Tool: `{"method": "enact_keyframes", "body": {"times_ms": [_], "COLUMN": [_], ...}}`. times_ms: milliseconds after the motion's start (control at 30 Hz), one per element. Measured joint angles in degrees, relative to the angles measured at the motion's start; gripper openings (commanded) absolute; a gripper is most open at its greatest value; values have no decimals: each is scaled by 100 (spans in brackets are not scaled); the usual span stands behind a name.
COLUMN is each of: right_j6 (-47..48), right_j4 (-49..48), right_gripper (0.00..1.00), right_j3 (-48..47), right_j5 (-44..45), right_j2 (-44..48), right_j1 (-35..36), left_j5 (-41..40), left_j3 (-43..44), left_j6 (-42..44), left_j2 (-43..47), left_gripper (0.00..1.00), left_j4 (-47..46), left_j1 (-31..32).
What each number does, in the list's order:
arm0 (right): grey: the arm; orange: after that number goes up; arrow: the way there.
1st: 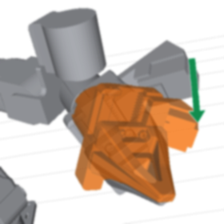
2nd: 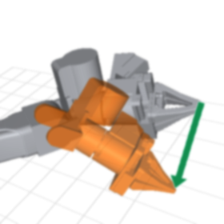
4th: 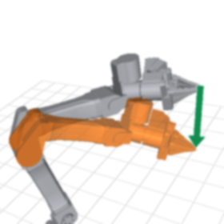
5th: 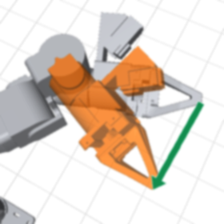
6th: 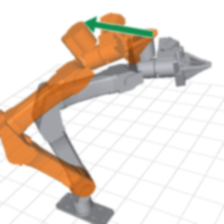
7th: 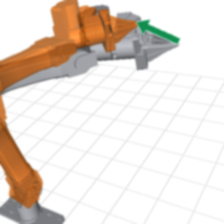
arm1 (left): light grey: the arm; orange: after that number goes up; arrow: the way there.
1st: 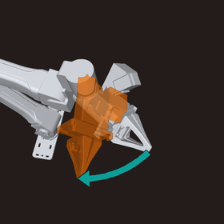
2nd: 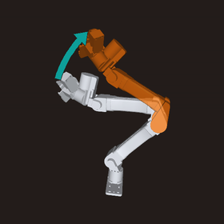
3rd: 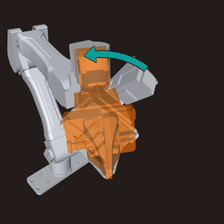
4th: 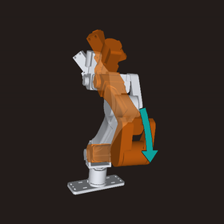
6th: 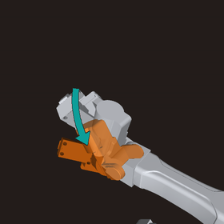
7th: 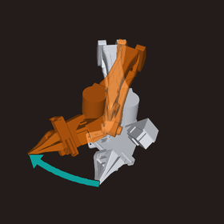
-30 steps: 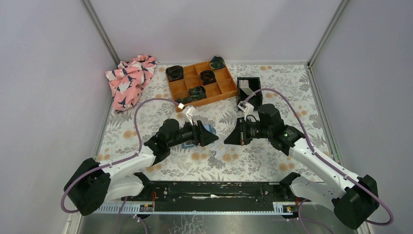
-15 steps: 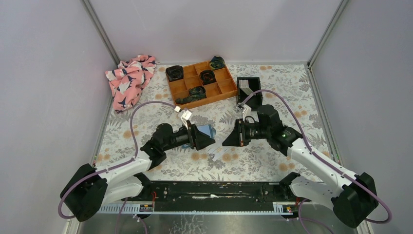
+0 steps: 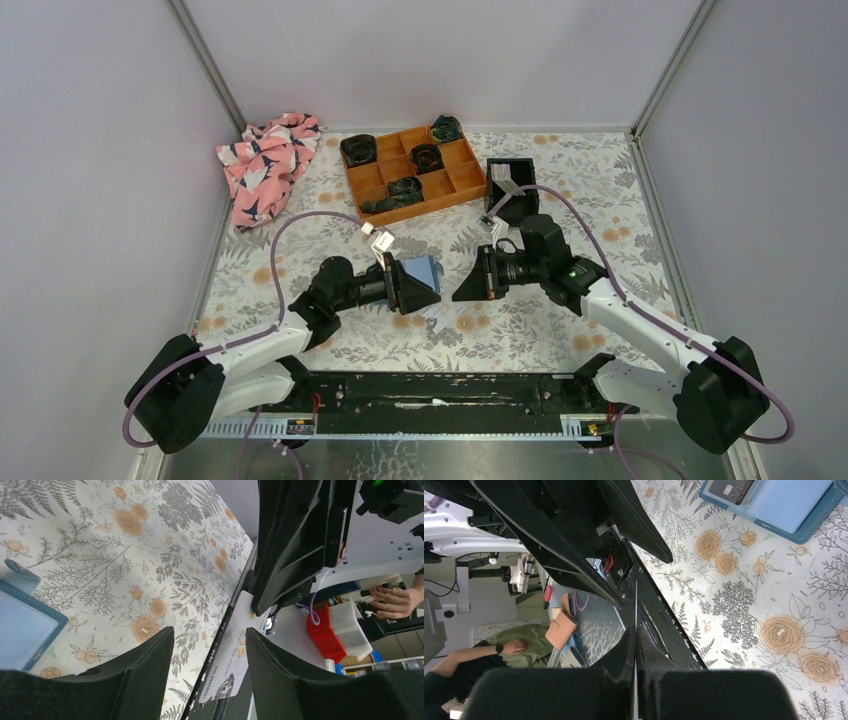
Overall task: Put the credit cards into the card holder
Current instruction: Pick up the credit card from the storage box.
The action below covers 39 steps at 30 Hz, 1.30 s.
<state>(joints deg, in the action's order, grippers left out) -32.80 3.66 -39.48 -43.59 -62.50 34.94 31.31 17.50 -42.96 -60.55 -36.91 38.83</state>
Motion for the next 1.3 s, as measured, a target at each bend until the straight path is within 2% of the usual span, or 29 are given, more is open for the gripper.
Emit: {"method": "enact_keyframes", "body": {"times_ms": [100,367,533,633,933,967,1033,1100,1200,1300], "right_j6": [-13,-13,-9,-2,39,39,44,85,195,321], "right_j4": [-68,-181,-210,-208,-186,-197,-240,-269,-232,-155], "right_gripper": [0,0,0,0,0,3,21,31,38,41], "right_j3": [0,-2,-2,-2,0,0,-2,-20,-122,-326], "right_j5": [-96,-262,-299,-299,-376,-398,-402,-356,-55,356], "right_j2": [-109,-367,-463,-518,-693,-704,-708,-708,-713,-772], "right_j1": [0,0,-2,-9,-22,-22,-22,-35,-81,-103], "left_j5": [153,557,820,1005,1368,1386,1392,1329,970,208], "left_j3": [0,0,0,0,-216,-254,-302,-326,-350,-350], "left_j6": [-26,-166,-247,-304,-730,-785,-874,-922,-874,-765], "left_j2": [-131,-466,-662,-828,-1180,-1204,-1213,-1180,-933,-557], "left_gripper": [55,25,13,1,0,0,0,0,0,0], "left_j4": [-81,-289,-538,-710,-1519,-1628,-1759,-1797,-1561,-992], "left_j1": [-2,-7,-33,-70,-181,-197,-249,-332,-431,-492]}}
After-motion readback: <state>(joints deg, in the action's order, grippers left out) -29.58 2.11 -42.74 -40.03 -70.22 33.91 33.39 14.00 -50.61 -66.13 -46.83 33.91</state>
